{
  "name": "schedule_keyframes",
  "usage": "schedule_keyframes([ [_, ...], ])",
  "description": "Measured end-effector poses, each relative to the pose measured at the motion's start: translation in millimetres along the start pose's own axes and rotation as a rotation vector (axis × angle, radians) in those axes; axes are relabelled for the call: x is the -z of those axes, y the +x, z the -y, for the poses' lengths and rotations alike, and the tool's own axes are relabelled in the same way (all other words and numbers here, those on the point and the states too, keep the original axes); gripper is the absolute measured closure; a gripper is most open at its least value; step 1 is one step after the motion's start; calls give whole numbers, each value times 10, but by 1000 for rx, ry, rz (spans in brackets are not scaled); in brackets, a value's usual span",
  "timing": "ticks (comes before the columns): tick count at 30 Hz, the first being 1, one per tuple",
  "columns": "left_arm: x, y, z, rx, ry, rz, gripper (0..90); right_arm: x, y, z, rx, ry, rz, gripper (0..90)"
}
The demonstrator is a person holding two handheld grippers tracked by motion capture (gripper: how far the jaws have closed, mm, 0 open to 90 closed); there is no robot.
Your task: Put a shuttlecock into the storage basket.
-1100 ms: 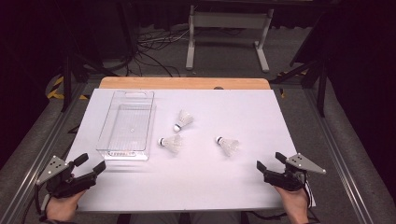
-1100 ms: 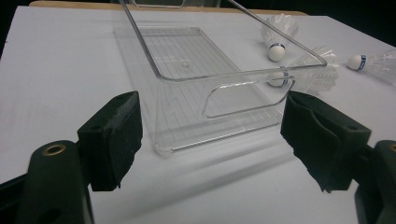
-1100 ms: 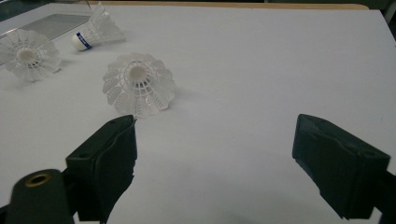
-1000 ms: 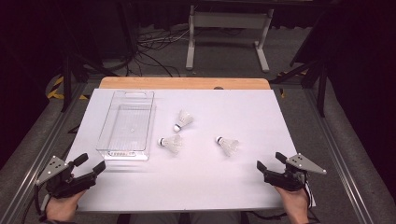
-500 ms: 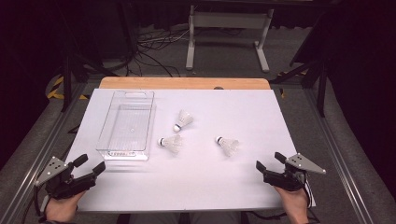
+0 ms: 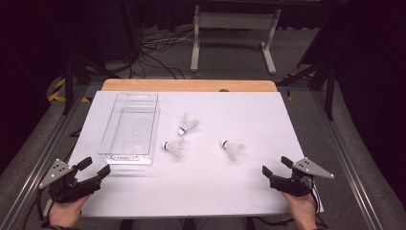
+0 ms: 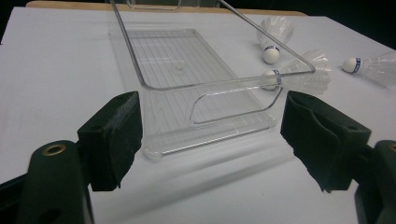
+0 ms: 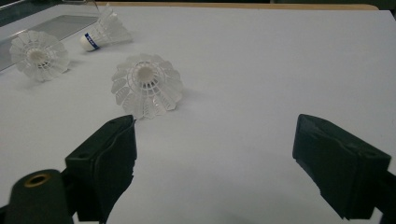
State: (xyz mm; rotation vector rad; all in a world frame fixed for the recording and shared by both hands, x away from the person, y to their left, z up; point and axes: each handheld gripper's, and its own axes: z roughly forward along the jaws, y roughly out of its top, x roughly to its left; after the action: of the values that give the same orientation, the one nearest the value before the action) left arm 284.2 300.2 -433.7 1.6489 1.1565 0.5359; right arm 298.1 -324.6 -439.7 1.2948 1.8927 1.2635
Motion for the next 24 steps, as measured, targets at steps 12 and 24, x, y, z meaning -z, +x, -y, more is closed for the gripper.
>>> schedule_keyframes([
  [12,-22,-77,-118,-12,-28,33,224,-5,-7,5,-3,8,4,141],
  [24,-132,-167,-192,-13,-21,71,228,-1,-20,7,-8,3,5,142],
])
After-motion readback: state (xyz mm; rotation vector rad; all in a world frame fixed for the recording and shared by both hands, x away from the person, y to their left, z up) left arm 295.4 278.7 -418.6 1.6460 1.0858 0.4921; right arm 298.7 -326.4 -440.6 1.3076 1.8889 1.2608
